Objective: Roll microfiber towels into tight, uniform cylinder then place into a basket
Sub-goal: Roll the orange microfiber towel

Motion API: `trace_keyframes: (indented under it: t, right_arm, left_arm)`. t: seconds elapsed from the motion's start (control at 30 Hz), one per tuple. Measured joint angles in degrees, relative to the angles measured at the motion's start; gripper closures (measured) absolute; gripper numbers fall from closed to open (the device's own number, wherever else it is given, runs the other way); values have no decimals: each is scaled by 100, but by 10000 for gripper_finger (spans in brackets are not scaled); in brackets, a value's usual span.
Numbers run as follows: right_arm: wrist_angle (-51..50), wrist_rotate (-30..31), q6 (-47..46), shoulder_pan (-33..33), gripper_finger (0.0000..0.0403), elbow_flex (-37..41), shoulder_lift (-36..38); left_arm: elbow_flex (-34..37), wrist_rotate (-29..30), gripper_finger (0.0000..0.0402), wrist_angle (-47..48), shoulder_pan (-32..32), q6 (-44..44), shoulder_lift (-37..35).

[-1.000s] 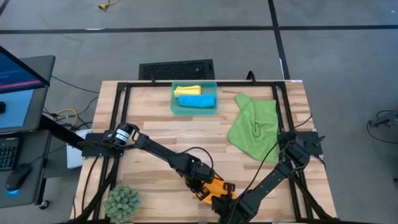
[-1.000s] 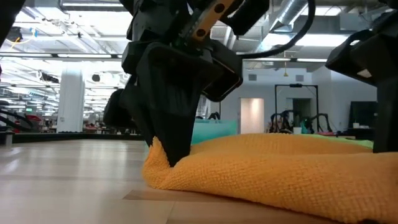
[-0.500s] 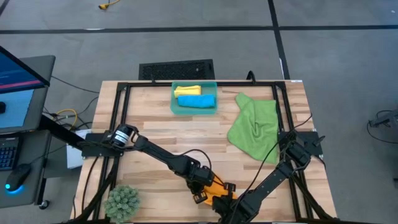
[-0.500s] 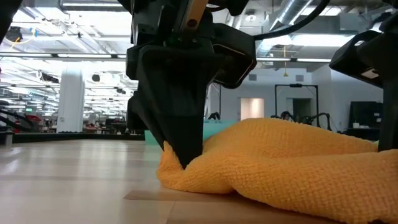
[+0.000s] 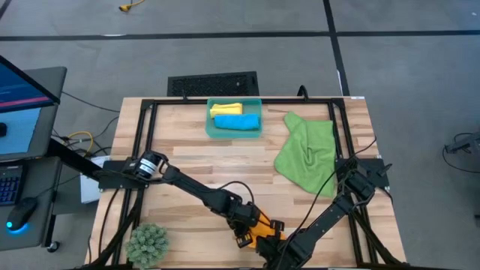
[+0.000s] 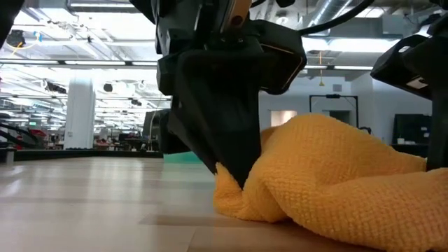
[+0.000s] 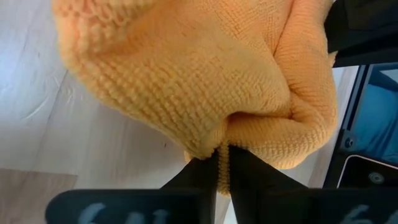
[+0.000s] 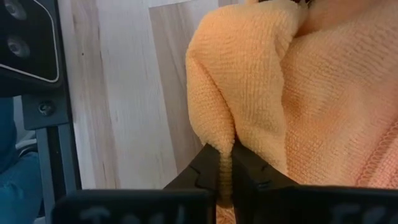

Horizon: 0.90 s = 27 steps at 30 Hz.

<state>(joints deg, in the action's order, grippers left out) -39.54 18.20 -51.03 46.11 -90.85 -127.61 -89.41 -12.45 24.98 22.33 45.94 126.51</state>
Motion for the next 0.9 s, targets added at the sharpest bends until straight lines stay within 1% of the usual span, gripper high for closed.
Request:
trace_keyframes:
  t: [0.07, 0.17, 0.27, 0.33, 0.4, 0.43, 0.53, 0.6, 0.7, 0.9]
  right_arm:
    - [11, -6, -2, 12, 368, 1, 0]
    - [17, -5, 0, 45, 378, 2, 0]
    - [23, -1, 0, 101, 379, 2, 0]
    - [10, 0, 0, 148, 374, 0, 0]
    - [-54, -4, 2, 181, 369, -5, 0]
    - [-107, -19, 9, 195, 369, -7, 0]
    - [-271, -55, 208, 258, 374, -7, 2]
    - [-297, -58, 404, 290, 379, -7, 2]
    - [-305, -49, 592, 321, 380, -7, 2]
    - [-390, -87, 604, 341, 370, -7, 7]
  left_arm:
    - [-2, -34, 362, 43, 3, 69, 1]
    - [-13, 3, 321, 191, 15, 141, 3]
    - [-15, 82, 281, 318, 21, 109, -8]
    - [-15, -79, 263, 327, 13, 108, -8]
    - [-17, -347, 254, 344, -13, -36, -8]
    - [-27, -365, 252, 358, 6, -167, -7]
    - [-138, -106, 254, 502, 184, -637, -12]
    - [-240, 244, 257, 677, 328, -973, -37]
    - [-308, 965, 259, 1024, 576, -1308, -149]
    - [-322, 2392, 259, 1608, 1201, -1470, -492]
